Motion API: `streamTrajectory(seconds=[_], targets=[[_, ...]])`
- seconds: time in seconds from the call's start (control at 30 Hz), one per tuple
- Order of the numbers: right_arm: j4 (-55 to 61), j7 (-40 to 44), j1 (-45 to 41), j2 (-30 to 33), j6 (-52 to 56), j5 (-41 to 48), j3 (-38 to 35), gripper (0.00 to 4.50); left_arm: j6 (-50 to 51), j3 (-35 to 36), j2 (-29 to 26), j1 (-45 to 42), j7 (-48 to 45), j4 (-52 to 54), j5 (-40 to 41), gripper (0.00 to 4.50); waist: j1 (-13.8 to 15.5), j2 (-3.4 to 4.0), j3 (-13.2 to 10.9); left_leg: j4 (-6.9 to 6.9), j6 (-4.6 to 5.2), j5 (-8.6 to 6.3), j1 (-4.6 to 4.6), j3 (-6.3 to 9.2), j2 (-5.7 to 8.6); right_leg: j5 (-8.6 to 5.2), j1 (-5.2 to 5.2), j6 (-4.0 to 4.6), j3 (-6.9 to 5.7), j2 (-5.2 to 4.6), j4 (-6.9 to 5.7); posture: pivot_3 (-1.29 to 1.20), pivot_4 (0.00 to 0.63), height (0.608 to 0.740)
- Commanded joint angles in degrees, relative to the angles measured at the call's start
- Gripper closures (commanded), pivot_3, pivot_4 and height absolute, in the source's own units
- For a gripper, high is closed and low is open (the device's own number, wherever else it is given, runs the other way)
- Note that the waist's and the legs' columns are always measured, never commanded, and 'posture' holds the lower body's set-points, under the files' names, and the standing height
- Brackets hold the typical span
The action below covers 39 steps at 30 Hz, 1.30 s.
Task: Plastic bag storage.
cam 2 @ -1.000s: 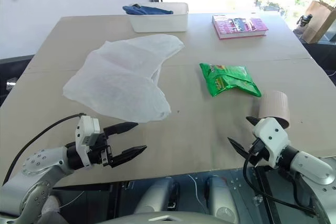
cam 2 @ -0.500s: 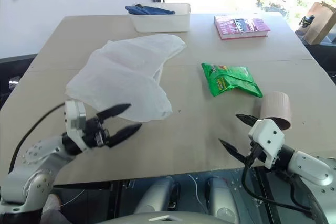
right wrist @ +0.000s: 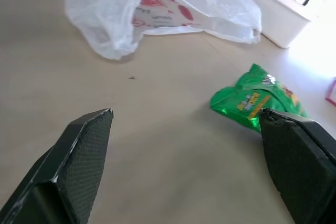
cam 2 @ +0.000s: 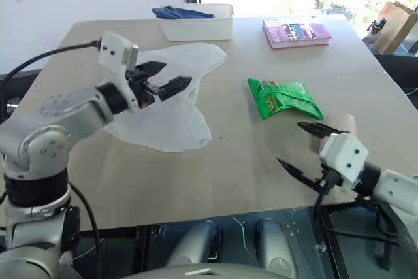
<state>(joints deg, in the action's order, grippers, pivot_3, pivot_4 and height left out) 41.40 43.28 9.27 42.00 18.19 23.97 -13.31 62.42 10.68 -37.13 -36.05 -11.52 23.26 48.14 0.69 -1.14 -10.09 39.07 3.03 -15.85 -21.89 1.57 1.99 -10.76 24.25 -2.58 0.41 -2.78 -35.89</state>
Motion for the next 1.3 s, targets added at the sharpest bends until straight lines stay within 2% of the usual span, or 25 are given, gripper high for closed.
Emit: streamTrajectory(seconds=[0.03,0.13,0.2,0.27,0.4,0.47,0.6,0.7,0.77,0.83,0.93,1.0,1.1,1.2,1.23,1.27,1.3], targets=[[0.43,-4.09,-5.04,-2.63,2.21,-1.55,5.68,0.00,-4.27,7.24,1.70,4.07,-11.13,-0.55,7.57,0.06,-0.24,0.01,0.00,-0.01,-0.05,0.03,0.01,-0.03,-0.03,0.04,0.03,0.07,0.06,-0.03,-0.02,0.00,0.150,0.740],[1.47,-3.96,-5.75,-3.88,2.45,-0.95,8.06,0.00,0.37,13.85,-1.74,15.00,-19.55,2.77,18.30,0.06,-1.07,0.04,0.02,-0.21,-0.17,0.07,-0.11,-0.13,-0.07,0.04,0.33,0.14,0.20,-0.03,-0.04,0.00,0.150,0.740],[2.07,-2.69,-4.77,-3.53,1.61,-0.55,8.08,0.00,-1.42,15.28,-3.35,21.58,-21.98,7.18,18.11,0.06,-0.99,0.03,0.01,-0.35,-0.25,0.02,-0.26,-0.06,-0.07,-0.02,0.53,0.25,0.32,-0.09,-0.03,0.00,0.150,0.740],[2.72,-1.39,-3.57,-2.97,1.67,1.11,6.87,0.00,-1.25,16.98,-3.50,26.86,-21.68,9.79,21.62,0.06,-0.44,0.03,0.02,-0.42,-0.26,0.00,-0.36,0.02,-0.04,-0.05,0.58,0.28,0.25,-0.12,0.05,0.00,0.150,0.740],[3.08,-0.24,-2.03,-2.00,1.63,2.56,4.49,0.00,-3.97,14.49,-5.47,35.50,-22.15,16.45,16.64,0.06,0.34,0.02,0.02,-0.42,-0.20,-0.04,-0.31,0.01,-0.02,-0.12,0.47,0.39,0.22,-0.24,0.09,0.00,0.150,0.740],[3.41,-0.23,-1.66,-1.77,2.09,3.33,3.75,0.00,-4.68,13.23,-6.83,37.81,-24.48,18.55,16.98,0.06,0.39,0.02,0.02,-0.42,-0.19,-0.05,-0.28,0.00,0.00,-0.19,0.43,0.50,0.23,-0.25,0.08,0.00,0.150,0.740],[4.01,-0.03,-0.33,-1.27,1.97,3.62,2.81,0.00,-1.60,10.53,-8.55,37.59,-24.60,14.67,21.33,0.06,0.26,0.06,0.04,-0.40,-0.04,-0.11,-0.01,-0.05,-0.05,-0.22,0.21,0.48,0.27,-0.18,0.01,0.00,0.150,0.740],[4.72,-0.26,0.51,-0.98,2.14,3.76,1.87,0.00,-0.91,6.32,-8.54,35.15,-23.09,11.75,19.78,0.06,0.12,0.10,0.06,-0.40,-0.05,-0.09,0.11,-0.06,-0.13,-0.32,0.13,0.30,0.29,-0.03,-0.02,0.00,0.150,0.740],[5.52,-0.59,1.14,-0.82,2.53,3.99,1.07,0.00,0.06,4.28,-5.71,32.08,-18.93,8.20,20.88,0.06,0.15,0.11,0.07,-0.39,-0.05,-0.09,0.10,-0.06,-0.15,-0.32,0.13,0.30,0.29,0.02,-0.03,0.00,0.150,0.740],[6.63,-0.92,2.14,-0.75,2.86,4.26,0.16,0.00,-0.92,1.74,-2.39,29.28,-16.05,5.86,18.67,0.06,0.20,0.11,0.08,-0.36,-0.05,-0.09,0.09,-0.06,-0.15,-0.20,0.12,0.48,0.27,0.02,-0.03,0.00,0.150,0.740],[8.99,-1.01,5.10,-0.78,2.82,4.68,-1.79,0.00,-0.78,0.76,4.82,24.86,-7.82,1.15,19.61,0.06,0.31,0.08,0.09,-0.34,-0.06,-0.09,0.04,-0.04,-0.11,-0.07,0.12,0.32,0.29,-0.02,0.00,0.00,0.150,0.740],[10.89,-0.89,7.40,-0.80,2.74,5.60,-3.79,0.00,2.52,2.16,9.19,22.15,2.02,-3.94,25.98,0.06,0.37,0.05,0.10,-0.31,-0.15,-0.04,0.00,-0.01,-0.11,-0.05,0.12,0.29,0.26,-0.04,0.00,0.00,0.150,0.740],[12.22,-1.35,9.31,-0.63,3.12,6.07,-5.89,0.00,5.05,3.60,11.59,21.45,13.39,-10.19,36.49,0.06,0.09,0.04,0.12,-0.30,-0.11,-0.07,0.00,0.03,-0.11,-0.04,0.12,0.28,0.24,-0.08,0.00,0.00,0.150,0.740],[12.94,-1.74,10.49,-0.46,3.42,6.32,-7.27,0.00,4.79,3.33,10.63,22.58,21.09,-12.52,47.21,0.06,-0.03,0.04,0.13,-0.31,-0.07,-0.10,0.05,0.01,-0.15,-0.04,0.14,0.28,0.31,-0.07,-0.03,0.00,0.150,0.740],[13.21,-1.95,10.79,-0.51,3.59,6.50,-7.68,0.00,4.92,3.11,9.53,23.08,20.12,-10.42,47.05,0.06,0.01,0.04,0.13,-0.31,-0.07,-0.10,0.05,0.02,-0.15,-0.04,0.14,0.28,0.30,-0.07,-0.04,0.00,0.150,0.740],[13.44,-2.14,11.01,-0.57,3.78,6.67,-8.04,0.00,4.75,1.64,6.94,23.55,15.74,-5.71,42.15,0.06,0.07,0.03,0.12,-0.31,-0.09,-0.10,0.02,0.01,-0.15,-0.04,0.17,0.29,0.29,-0.08,-0.04,0.00,0.150,0.740],[13.64,-2.28,11.15,-0.60,3.94,6.78,-8.24,0.00,2.16,-1.77,3.00,24.28,9.42,0.17,33.44,0.06,0.09,0.01,0.11,-0.31,-0.12,-0.07,0.00,0.01,-0.14,-0.05,0.18,0.30,0.28,-0.07,-0.06,0.00,0.150,0.740]])
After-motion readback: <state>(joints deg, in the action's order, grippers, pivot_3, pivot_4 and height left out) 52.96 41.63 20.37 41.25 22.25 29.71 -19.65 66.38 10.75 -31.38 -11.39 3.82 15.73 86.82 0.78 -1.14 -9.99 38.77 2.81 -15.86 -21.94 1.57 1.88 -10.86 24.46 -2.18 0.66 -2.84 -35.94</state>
